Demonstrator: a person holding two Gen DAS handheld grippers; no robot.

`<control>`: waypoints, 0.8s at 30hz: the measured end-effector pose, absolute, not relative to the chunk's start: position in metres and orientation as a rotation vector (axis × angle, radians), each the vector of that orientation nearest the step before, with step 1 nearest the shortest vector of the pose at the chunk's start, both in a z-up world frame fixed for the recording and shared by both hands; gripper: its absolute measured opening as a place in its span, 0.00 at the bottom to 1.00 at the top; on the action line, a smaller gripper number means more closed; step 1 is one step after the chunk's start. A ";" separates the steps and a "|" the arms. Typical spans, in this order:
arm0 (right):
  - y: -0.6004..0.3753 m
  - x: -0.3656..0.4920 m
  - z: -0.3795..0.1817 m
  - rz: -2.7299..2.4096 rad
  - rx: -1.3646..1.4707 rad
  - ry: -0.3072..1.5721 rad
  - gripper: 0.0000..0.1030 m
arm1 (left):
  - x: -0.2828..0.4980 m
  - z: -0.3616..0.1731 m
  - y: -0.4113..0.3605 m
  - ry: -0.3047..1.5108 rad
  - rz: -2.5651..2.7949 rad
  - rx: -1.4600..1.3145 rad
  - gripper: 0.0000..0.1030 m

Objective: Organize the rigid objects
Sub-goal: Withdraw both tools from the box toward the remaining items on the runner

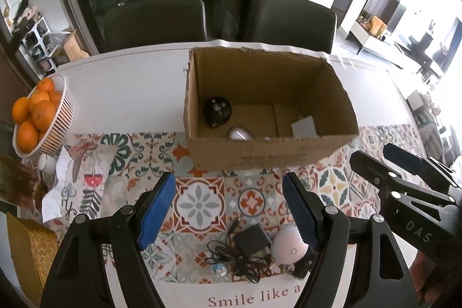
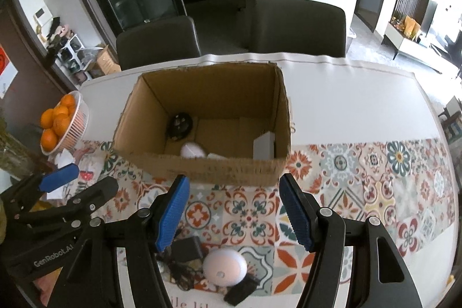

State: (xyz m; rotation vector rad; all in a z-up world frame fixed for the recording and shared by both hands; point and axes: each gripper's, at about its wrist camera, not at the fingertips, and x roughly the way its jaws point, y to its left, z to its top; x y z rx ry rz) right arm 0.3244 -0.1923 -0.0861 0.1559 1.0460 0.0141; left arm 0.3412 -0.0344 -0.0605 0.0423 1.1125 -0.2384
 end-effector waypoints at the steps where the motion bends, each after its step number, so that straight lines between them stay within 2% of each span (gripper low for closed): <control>1: -0.192 0.320 -0.087 0.013 0.162 1.047 0.64 | 0.337 -0.062 -0.034 1.112 -0.241 0.048 0.74; 24: -0.184 0.223 -0.120 -0.113 0.253 1.041 0.64 | 0.269 -0.085 -0.038 1.073 -0.404 0.243 0.74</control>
